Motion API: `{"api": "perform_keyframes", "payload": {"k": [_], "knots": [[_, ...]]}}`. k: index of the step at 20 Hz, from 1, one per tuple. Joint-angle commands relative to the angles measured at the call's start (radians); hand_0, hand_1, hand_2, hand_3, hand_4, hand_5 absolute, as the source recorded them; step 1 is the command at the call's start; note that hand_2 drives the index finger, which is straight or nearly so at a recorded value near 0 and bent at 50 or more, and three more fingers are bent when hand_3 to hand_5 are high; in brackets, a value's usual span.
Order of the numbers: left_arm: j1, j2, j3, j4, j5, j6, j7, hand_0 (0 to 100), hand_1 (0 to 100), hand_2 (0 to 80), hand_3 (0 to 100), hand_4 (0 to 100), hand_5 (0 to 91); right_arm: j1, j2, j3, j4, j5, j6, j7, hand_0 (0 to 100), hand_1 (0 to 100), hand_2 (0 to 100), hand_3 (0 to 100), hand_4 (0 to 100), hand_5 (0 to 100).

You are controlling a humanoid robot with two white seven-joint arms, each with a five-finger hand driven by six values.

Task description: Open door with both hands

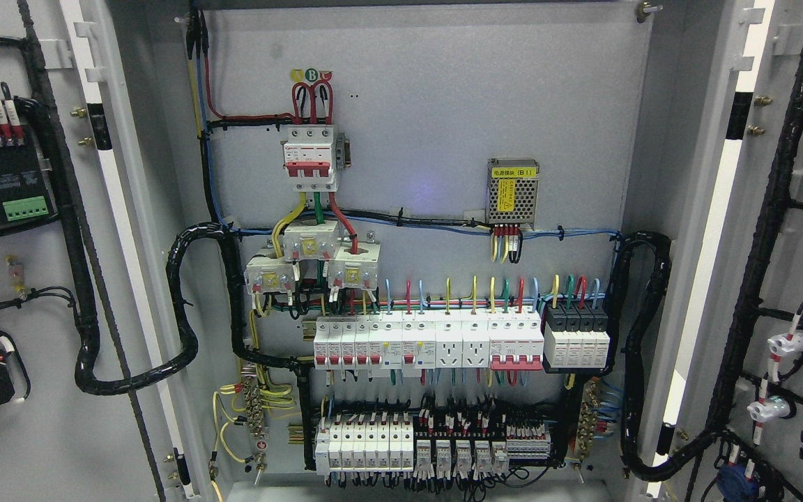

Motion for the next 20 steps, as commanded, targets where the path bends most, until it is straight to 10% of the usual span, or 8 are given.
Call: {"api": "perform_keyframes", "payload": {"k": [1, 12, 20], "knots": [[-0.043, -0.063, 0.006, 0.289, 0.002, 0.096, 0.000, 0, 0, 0.0, 0, 4, 0.0, -0.079, 0.110, -0.006, 0.273, 0.068, 0.101, -0.076, 0, 0, 0, 0, 0, 0], [-0.144, -0.081, 0.034, 0.281, 0.001, 0.394, 0.004, 0, 0, 0.0, 0, 4, 0.0, -0.161, 0.165, -0.014, 0.399, 0.131, 0.220, -0.296, 0, 0, 0, 0, 0, 0], [-0.150, -0.083, 0.035, 0.275, -0.082, 0.437, 0.018, 0, 0, 0.0, 0, 4, 0.0, -0.187, 0.191, -0.011, 0.430, 0.302, 0.322, -0.357, 0, 0, 0, 0, 0, 0]]}}
